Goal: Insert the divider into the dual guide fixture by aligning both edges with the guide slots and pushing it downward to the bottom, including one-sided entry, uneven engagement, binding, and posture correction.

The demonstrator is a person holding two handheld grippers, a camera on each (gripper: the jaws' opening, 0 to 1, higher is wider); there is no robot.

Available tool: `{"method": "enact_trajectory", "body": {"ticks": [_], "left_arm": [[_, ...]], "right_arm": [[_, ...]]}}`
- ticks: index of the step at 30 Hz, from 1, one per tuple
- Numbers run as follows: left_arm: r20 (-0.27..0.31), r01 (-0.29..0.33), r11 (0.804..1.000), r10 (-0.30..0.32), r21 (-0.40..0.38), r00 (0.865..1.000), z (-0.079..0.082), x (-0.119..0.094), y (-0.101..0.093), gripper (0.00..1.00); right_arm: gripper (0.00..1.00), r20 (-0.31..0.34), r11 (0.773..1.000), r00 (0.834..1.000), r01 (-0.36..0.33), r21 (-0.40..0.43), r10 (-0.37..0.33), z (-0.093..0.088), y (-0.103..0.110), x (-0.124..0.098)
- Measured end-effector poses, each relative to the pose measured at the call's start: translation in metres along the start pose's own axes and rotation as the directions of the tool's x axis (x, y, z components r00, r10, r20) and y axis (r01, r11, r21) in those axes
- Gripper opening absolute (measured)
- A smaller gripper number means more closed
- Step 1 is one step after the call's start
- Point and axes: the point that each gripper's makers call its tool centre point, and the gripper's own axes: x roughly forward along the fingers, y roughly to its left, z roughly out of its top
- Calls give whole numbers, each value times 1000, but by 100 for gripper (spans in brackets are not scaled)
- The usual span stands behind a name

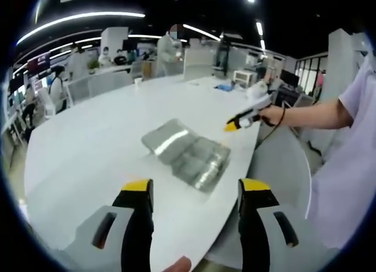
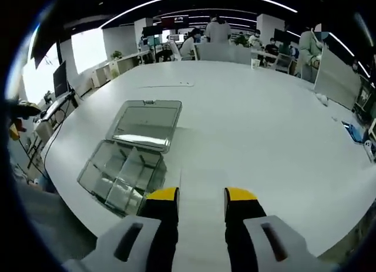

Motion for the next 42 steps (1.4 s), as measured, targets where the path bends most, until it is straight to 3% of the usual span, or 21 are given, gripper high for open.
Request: {"method": "enact_trajectory", "body": {"ticks": [11,25,34,42], "left_arm": [[9,30,999,-30,-29,1000,10,24,-1,56],[26,86,995,-84,-48,996,33,65,-31,48],[13,90,993,-89,-78,996,42,93,-52,43],[31,87,987,-83,-137,996,51,109,-63,37]], "right_arm": [[26,71,999,997,-34,-14,35,18,8,-15],[26,146,989,979,-131,-64,139,35,33,-28],[26,192,973,957,-198,-114,218,51,54,-35],[26,232,948,924,-267,-175,303,63,77,-52]]}}
